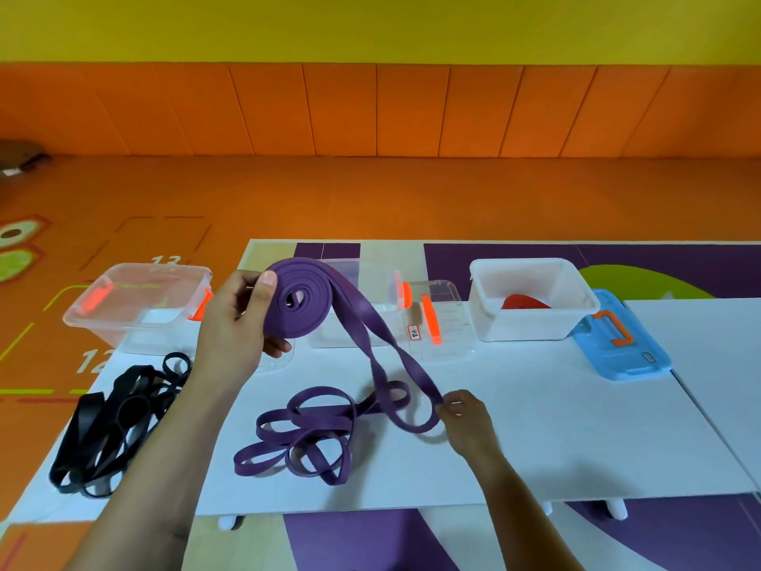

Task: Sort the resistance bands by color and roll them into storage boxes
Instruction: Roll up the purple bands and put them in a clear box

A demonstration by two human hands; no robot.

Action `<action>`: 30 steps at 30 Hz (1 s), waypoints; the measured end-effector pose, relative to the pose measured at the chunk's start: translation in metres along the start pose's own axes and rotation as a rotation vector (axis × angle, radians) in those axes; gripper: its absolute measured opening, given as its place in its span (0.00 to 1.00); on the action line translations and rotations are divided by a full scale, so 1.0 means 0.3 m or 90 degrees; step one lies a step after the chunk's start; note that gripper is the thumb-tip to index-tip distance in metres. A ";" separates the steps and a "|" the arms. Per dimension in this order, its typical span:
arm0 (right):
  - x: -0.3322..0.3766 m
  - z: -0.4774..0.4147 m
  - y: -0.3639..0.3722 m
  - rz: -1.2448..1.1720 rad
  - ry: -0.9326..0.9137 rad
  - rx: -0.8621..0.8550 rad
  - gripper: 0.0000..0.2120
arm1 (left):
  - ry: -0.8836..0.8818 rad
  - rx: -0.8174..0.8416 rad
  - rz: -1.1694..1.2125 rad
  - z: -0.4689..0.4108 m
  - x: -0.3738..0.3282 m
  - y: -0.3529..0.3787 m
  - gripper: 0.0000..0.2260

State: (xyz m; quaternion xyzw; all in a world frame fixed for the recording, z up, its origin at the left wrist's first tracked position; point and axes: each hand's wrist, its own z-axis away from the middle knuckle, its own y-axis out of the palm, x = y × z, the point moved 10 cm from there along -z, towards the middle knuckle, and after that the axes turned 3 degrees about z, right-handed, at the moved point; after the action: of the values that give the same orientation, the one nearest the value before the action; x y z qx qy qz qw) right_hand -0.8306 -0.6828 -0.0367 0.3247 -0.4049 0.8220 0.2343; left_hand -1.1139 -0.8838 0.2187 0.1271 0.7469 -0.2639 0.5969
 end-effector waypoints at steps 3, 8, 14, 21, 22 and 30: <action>-0.041 0.014 0.000 -0.237 0.056 0.013 0.06 | -0.012 -0.007 -0.001 0.003 0.021 -0.003 0.13; -0.066 0.030 0.014 -0.542 0.099 0.111 0.02 | -0.035 -0.023 -0.001 0.004 0.072 -0.023 0.14; -0.050 0.053 0.070 -0.787 0.141 0.274 0.04 | -0.058 -0.049 -0.004 -0.002 0.101 -0.043 0.16; -0.044 0.065 0.073 -0.669 0.080 0.270 0.07 | -0.061 -0.072 0.008 -0.018 0.110 -0.084 0.15; -0.056 0.055 0.065 -0.641 0.079 0.235 0.09 | -0.060 -0.071 0.008 -0.016 0.110 -0.082 0.15; -0.104 0.043 -0.021 -0.462 0.057 0.047 0.08 | -0.050 -0.049 -0.021 0.006 0.098 -0.059 0.14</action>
State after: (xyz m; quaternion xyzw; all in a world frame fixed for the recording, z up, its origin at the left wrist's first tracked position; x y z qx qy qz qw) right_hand -0.8009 -0.6936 -0.0501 0.4188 -0.2229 0.7128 0.5165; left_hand -1.1288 -0.9031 0.1947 0.0818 0.7344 -0.2496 0.6258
